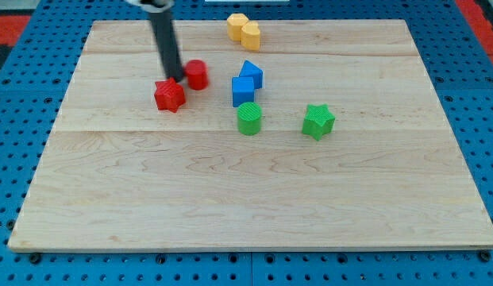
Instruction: Push the red star left below the red circle
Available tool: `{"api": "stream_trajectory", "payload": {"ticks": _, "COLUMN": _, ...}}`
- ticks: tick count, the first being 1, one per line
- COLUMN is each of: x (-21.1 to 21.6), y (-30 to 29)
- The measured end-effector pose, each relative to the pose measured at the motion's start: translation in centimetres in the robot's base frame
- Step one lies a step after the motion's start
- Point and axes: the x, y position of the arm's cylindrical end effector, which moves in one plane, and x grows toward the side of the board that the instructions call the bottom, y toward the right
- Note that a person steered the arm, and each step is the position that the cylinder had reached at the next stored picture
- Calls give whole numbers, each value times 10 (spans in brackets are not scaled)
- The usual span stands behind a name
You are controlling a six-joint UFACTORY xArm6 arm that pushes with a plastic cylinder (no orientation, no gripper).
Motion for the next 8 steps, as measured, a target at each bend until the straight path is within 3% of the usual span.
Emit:
{"api": "stream_trajectory", "payload": {"ticks": 1, "x": 0, "y": -1}}
{"api": "stream_trajectory", "payload": {"ticks": 3, "x": 59, "y": -113}}
{"api": "stream_trajectory", "payload": {"ticks": 4, "x": 93, "y": -90}}
{"api": "stream_trajectory", "payload": {"ticks": 5, "x": 67, "y": -40}}
{"api": "stream_trajectory", "payload": {"ticks": 7, "x": 55, "y": -60}}
{"api": "stream_trajectory", "payload": {"ticks": 8, "x": 47, "y": -6}}
